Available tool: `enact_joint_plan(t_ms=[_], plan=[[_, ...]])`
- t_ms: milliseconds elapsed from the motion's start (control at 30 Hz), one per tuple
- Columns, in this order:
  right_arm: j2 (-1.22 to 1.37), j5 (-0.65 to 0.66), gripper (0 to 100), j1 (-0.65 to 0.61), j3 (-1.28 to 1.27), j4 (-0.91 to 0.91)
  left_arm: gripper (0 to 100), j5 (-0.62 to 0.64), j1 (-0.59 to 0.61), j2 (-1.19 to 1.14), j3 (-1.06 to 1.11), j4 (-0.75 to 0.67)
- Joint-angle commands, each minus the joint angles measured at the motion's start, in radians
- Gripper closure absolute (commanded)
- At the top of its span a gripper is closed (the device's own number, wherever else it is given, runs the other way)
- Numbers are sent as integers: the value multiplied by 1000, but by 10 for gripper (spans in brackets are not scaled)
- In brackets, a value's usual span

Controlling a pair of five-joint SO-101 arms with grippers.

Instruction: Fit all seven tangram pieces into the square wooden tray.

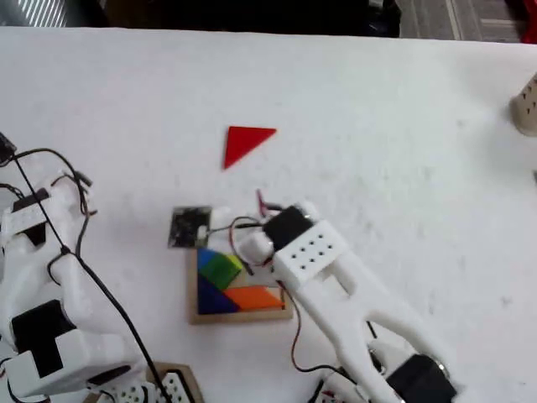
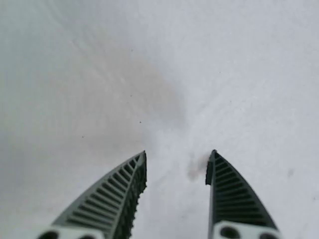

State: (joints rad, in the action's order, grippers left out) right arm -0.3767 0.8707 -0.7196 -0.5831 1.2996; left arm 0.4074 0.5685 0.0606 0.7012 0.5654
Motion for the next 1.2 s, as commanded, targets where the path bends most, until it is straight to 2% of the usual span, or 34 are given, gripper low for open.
enact_joint_plan(t_ms=[0,167,333,433,500,567,700,833,967,1167], plan=[[-147,-121,651,94,-38,31,797,-11,-36,7,-29,-14],[-205,-292,682,137,-157,-47,797,-109,-79,7,-25,-12],[-209,-552,878,236,-276,-219,801,-190,-168,15,-8,51],[-209,-686,987,289,-327,-315,897,-250,-206,15,-17,86],[-208,-703,953,302,-342,-363,992,-279,-209,15,-17,81],[-208,-732,892,300,-354,-395,949,-284,-209,15,-17,84],[-197,-824,797,280,-374,-444,979,-287,-209,15,-17,81],[-104,-830,805,277,-376,-501,977,-287,-209,15,-17,80],[24,-830,804,186,-373,-585,977,-287,-209,15,-18,80],[91,-830,804,154,-310,-544,977,-287,-209,15,-18,80]])
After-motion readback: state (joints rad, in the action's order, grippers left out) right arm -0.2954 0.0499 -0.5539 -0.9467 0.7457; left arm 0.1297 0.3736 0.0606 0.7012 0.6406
